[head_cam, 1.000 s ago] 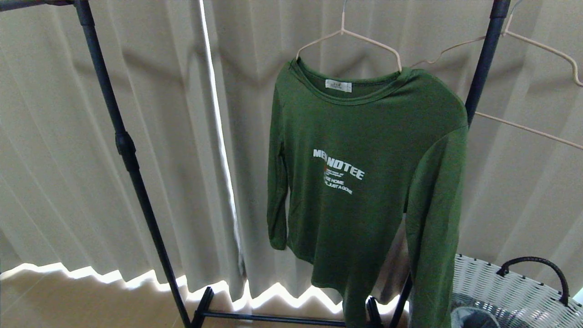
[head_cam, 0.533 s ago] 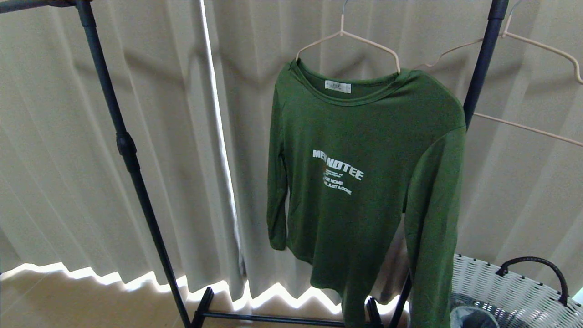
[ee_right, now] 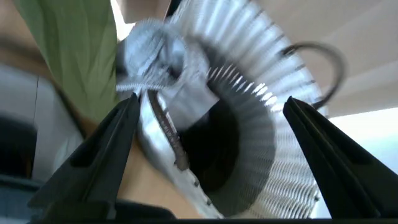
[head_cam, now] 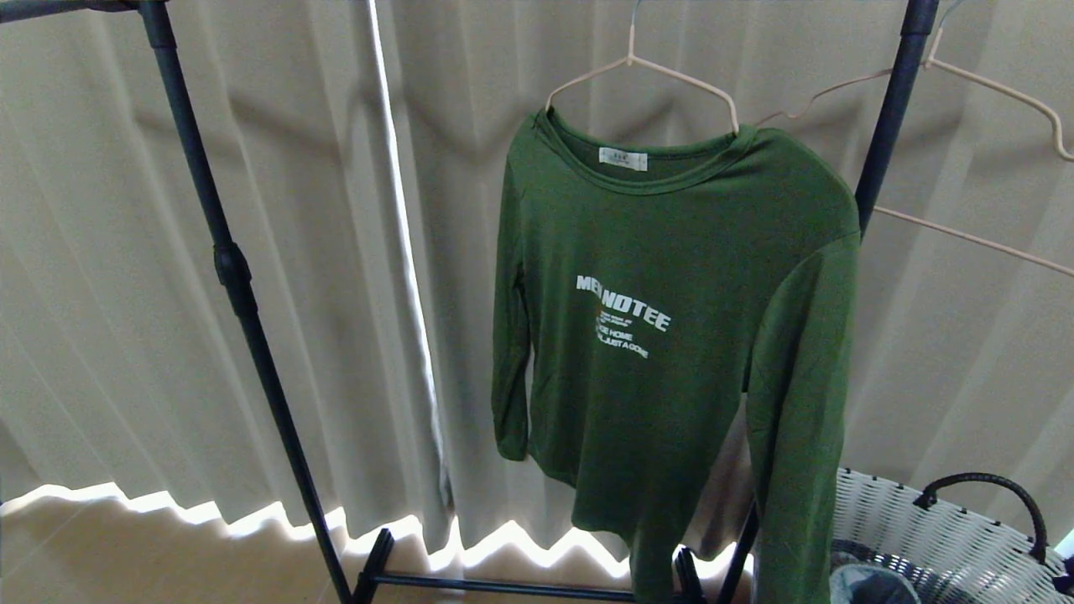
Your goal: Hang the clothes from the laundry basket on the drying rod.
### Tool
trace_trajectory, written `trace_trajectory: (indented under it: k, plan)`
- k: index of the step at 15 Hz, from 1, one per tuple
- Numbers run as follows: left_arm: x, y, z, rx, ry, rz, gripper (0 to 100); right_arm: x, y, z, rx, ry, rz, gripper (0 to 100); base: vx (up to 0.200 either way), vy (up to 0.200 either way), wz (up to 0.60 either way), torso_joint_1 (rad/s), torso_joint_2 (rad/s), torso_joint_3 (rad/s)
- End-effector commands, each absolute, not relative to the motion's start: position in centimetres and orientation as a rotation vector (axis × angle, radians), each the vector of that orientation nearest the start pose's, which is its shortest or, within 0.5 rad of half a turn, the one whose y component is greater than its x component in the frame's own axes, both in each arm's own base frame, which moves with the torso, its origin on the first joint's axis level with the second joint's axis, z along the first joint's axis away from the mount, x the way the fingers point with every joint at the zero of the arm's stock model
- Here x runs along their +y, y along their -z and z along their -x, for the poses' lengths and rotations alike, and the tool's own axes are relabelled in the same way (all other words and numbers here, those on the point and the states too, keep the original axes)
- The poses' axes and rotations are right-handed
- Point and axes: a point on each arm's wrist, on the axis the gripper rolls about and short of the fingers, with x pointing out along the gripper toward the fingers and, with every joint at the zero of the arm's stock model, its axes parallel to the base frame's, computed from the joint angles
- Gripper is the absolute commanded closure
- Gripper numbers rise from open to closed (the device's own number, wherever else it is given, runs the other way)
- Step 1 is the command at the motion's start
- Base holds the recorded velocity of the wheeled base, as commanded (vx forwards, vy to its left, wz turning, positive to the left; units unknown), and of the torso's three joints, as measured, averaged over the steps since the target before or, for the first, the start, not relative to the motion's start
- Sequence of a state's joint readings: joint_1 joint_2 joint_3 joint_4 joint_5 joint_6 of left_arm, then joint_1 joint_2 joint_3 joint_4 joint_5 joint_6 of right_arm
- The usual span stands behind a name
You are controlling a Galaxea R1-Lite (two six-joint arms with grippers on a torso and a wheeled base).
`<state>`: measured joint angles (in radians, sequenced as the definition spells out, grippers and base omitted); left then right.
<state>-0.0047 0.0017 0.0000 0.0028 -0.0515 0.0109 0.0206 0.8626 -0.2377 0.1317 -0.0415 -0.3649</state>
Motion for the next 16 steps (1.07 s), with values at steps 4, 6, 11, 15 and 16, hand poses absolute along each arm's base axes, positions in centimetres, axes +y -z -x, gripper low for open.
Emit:
trace_trajectory:
  k: [4,6,11,15,16]
  plan:
    - [-0.1,-7.5,2.3,0.004,0.057,-0.011,0,0.8,-8.5,-12.8,1.015,-0.235,0.435,0,0.000,0.000,0.00,0.000,0.00,0.000]
    - [-0.1,-7.5,2.3,0.006,0.055,-0.011,0,0.9,-7.7,-14.3,1.022,-0.230,0.435,0,0.000,0.000,0.00,0.000,0.00,0.000]
    - [-0.1,-7.5,2.3,0.006,0.057,-0.011,0,0.7,-6.3,-16.5,1.051,-0.149,0.476,0,0.000,0.000,0.00,0.000,0.00,0.000]
    - [-0.1,-7.5,2.3,0.004,0.057,-0.011,0,0.3,-5.6,-19.1,1.044,-0.111,0.464,0,0.000,0.000,0.00,0.000,0.00,0.000]
    - [-0.1,-7.5,2.3,0.004,0.057,-0.011,0,0.3,-5.7,-19.1,1.041,-0.111,0.464,0,0.000,0.000,0.00,0.000,0.00,0.000]
